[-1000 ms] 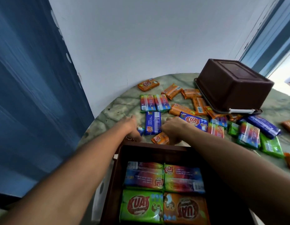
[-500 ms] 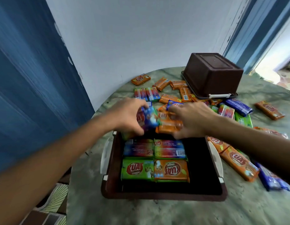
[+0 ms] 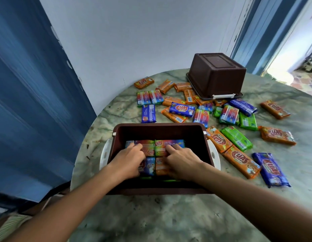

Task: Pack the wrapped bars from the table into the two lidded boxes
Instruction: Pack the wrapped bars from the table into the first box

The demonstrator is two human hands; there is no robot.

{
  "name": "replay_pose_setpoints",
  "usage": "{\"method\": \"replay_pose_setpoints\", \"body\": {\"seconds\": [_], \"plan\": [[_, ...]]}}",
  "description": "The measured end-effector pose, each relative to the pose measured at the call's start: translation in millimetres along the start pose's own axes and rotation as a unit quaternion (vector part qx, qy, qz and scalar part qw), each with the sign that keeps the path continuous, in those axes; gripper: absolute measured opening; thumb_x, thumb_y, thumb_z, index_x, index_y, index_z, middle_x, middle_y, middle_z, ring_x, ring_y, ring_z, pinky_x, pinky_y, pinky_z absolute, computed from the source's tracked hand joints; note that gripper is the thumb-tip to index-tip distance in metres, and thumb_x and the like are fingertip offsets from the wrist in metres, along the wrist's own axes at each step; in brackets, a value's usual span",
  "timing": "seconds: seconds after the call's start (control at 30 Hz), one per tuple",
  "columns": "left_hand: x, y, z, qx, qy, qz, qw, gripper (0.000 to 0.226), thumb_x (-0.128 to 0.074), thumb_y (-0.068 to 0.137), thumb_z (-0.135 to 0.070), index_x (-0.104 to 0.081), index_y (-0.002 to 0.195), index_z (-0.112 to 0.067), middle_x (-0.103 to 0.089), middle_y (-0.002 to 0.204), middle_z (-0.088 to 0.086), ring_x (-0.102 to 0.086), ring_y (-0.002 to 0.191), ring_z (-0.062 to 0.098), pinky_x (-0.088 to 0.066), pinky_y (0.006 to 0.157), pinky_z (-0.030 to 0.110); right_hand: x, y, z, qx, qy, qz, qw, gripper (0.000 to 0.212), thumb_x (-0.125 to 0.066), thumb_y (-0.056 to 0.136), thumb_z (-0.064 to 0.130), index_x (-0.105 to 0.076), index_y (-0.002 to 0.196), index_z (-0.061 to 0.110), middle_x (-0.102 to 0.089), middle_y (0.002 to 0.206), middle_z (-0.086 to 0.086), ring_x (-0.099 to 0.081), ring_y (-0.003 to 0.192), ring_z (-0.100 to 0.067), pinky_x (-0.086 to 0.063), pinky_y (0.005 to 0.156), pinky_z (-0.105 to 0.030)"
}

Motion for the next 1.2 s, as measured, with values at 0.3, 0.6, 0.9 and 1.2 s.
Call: {"method": "replay_pose_setpoints", "body": {"seconds": [0.3,0.6,0.9,1.2], "plan": [[-5.6,9.9,6.8,-0.024,-0.043,0.050,0.998,0.065,-0.076,0.070,-0.045,-0.058,0.127,-0.021,-0.053,0.127,0.003,-0.048,0.117,0.023,-0.047,0.094,0.037,3.0,6.4,-3.1,0.021,0.026,0.030,0.999,0.052,-0.060,0.088,0.040,-0.048,0.135,0.023,-0.046,0.131,-0.010,-0.049,0.116,-0.036,-0.050,0.084,-0.044],[-13.6,5.9,-12.0,-0.040,0.093,0.054,0.993,0.096,-0.081,0.063,-0.047,-0.030,0.139,-0.016,-0.035,0.134,0.011,-0.037,0.124,0.032,-0.045,0.094,0.041,-5.0,7.5,11.4,0.002,-0.075,0.032,0.997,0.076,-0.065,0.084,0.037,-0.025,0.145,0.014,-0.034,0.140,-0.021,-0.041,0.122,-0.043,-0.050,0.082,-0.046],[-8.3,7.7,-3.3,-0.031,0.078,0.028,0.996,0.107,-0.078,0.059,-0.058,-0.025,0.143,-0.018,-0.036,0.134,0.008,-0.038,0.120,0.026,-0.045,0.091,0.039,-9.8,6.6,0.4,0.007,-0.063,0.014,0.998,0.091,-0.074,0.070,0.048,-0.028,0.142,0.014,-0.036,0.138,-0.017,-0.038,0.122,-0.038,-0.046,0.087,-0.048],[-21.0,22.1,-14.6,-0.036,0.140,0.015,0.989,0.110,-0.079,0.056,-0.058,-0.023,0.140,-0.014,-0.031,0.133,0.014,-0.036,0.117,0.032,-0.049,0.084,0.044,-20.1,16.9,1.4,-0.015,-0.084,0.023,0.996,0.104,-0.078,0.065,0.043,-0.018,0.144,0.014,-0.028,0.138,-0.018,-0.031,0.124,-0.042,-0.050,0.077,-0.045]]}}
Point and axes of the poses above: each hand's wrist, its own y-axis towards the middle knuckle, its own x-axis out of the back of the hand, z = x × y, the point moved 9 cm from there along y, towards the middle knuckle
